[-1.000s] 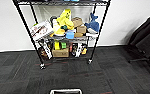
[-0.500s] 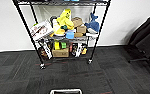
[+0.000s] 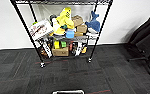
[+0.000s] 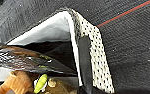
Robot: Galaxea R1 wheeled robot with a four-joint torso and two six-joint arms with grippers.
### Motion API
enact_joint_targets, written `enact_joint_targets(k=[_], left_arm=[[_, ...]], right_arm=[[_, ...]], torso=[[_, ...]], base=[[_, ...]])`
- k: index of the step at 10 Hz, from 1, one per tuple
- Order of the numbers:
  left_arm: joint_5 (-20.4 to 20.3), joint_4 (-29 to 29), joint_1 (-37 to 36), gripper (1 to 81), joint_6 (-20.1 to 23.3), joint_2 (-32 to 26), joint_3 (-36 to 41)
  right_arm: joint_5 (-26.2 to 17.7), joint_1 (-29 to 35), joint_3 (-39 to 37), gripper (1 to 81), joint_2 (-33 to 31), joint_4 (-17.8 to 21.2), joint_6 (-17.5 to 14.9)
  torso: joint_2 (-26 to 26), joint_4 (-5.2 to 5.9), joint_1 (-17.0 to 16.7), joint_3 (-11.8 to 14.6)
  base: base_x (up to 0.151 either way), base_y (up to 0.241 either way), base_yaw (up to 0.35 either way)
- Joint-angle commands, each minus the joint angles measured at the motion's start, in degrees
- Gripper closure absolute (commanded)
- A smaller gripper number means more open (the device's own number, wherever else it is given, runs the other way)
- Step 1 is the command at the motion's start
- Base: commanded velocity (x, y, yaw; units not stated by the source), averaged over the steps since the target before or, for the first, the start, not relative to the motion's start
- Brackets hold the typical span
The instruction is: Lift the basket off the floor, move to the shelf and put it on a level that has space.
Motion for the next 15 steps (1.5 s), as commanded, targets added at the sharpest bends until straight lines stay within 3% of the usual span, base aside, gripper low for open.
enact_joint_targets(k=[1, 4, 5, 6, 7, 8, 9, 10, 11, 13, 15], left_arm=[[4.61, -1.52, -5.04, 81.1, -0.11, -4.96, 9.13], [3.03, -1.26, -4.16, 81.1, -0.2, -5.32, 11.97], [2.76, -1.26, -3.99, 81.1, -0.2, -5.23, 11.97], [2.76, -1.17, -3.98, 81.1, -0.2, -5.23, 11.97], [2.76, -1.17, -3.99, 81.1, -0.2, -5.32, 11.97], [2.67, -1.17, -3.98, 81.1, -0.2, -5.5, 11.88], [2.67, -1.17, -3.98, 81.1, -0.2, -5.5, 11.79], [2.67, -1.26, -3.98, 81.1, -0.2, -5.76, 11.97], [2.59, -1.35, -3.81, 81.1, -0.2, -6.11, 11.97], [1.97, -1.17, -3.45, 81.1, -0.11, -6.38, 11.97], [1.97, -1.08, -3.37, 81.1, -0.11, -6.29, 11.97]], right_arm=[[-2.78, 5.09, 6.98, 81.1, -5.87, 2.76, 0.41], [-1.83, 3.07, 8.04, 81.1, -8.51, 2.68, 0.24], [-1.2, 2.72, 8.22, 81.1, -8.69, 2.68, 0.24], [-1.2, 2.72, 8.22, 81.1, -8.61, 2.68, 0.24], [-1.2, 2.81, 8.13, 81.1, -8.43, 2.68, 0.24], [-1.11, 2.81, 7.86, 81.1, -8.34, 2.68, 0.24], [-1.11, 2.72, 7.86, 81.1, -8.34, 2.68, 0.15], [-1.2, 2.54, 7.95, 81.1, -8.34, 2.68, 0.15], [-1.2, 2.1, 7.86, 81.1, -8.34, 2.59, 0.15], [-1.11, 1.31, 7.6, 81.1, -8.78, 2.59, 0.15], [-1.11, 0.96, 8.04, 81.1, -9.92, 2.68, 0.15]], torso=[[5.36, 0.0, -3.45, 0.0], [11.52, 0.0, -7.34, -0.02], [13.25, 4.16, -8.45, -0.02], [15.15, 5.63, -9.68, -0.02], [16.35, 5.95, -10.4, -0.02], [17.73, 1.38, -11.3, -0.05], [19.47, 3.37, -12.46, -0.05], [20.9, 5.14, -13.35, 5.63], [22.05, 6.97, -14.14, 5.66], [24.41, 7.78, -15.58, 6.97], [28.09, 7.8, -17.99, 10.73]], base=[[0.0, 0.0, 0.0], [0.0, 0.0, 0.0], [0.0, 0.0, 0.0], [0.0, 0.0, 0.0], [0.0, 0.0, 0.0], [0.0, 0.0, 0.0], [0.0, 0.0, 0.0], [0.0, 0.0, 0.0], [0.0, 0.0, 0.0], [0.0, 0.0, 0.0], [0.0, 0.0, 0.0]])
